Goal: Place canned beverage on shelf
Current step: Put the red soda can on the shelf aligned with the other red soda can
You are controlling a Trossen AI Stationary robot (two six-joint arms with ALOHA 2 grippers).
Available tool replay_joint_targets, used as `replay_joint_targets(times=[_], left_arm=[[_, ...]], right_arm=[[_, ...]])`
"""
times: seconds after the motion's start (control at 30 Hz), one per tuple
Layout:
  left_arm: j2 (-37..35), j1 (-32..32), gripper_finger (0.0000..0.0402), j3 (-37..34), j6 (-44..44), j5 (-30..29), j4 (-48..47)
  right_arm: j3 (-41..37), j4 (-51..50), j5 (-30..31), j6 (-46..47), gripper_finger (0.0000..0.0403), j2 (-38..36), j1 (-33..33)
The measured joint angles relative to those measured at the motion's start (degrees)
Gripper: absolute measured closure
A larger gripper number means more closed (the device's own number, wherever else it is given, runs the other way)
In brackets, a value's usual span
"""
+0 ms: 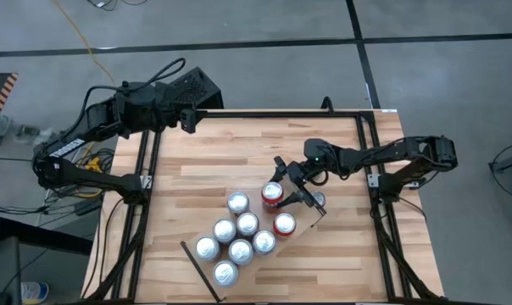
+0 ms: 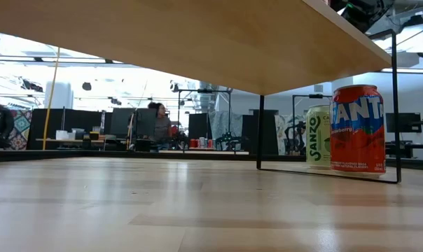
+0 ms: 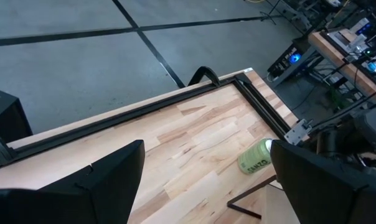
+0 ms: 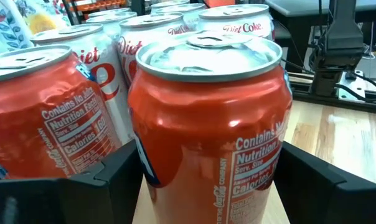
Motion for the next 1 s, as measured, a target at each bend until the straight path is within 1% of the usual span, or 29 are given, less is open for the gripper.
replay_joint_targets(times=[0.2,0.5,0.83,1.0], left_arm=[[0.00,-0.01,0.0069,0.00,0.02,-0.02,0.00],[0.01,0.00,0.0069,0.00,0.69,-0.02,0.00],[0.02,-0.01,0.0069,0.00,0.17,0.15,-0.02],[0.02,0.01,0.0069,0.00,0.02,1.62,-0.04]], right_arm=[[0.00,0.16,0.10,0.30,0.0096,0.00,0.04],[0.11,0.17,0.33,10.60,0.0096,-0.02,-0.08],[0.13,-0.13,0.07,9.09,0.0096,-0.07,0.24],[0.13,-0.16,0.02,9.07,0.0096,-0.07,0.26]])
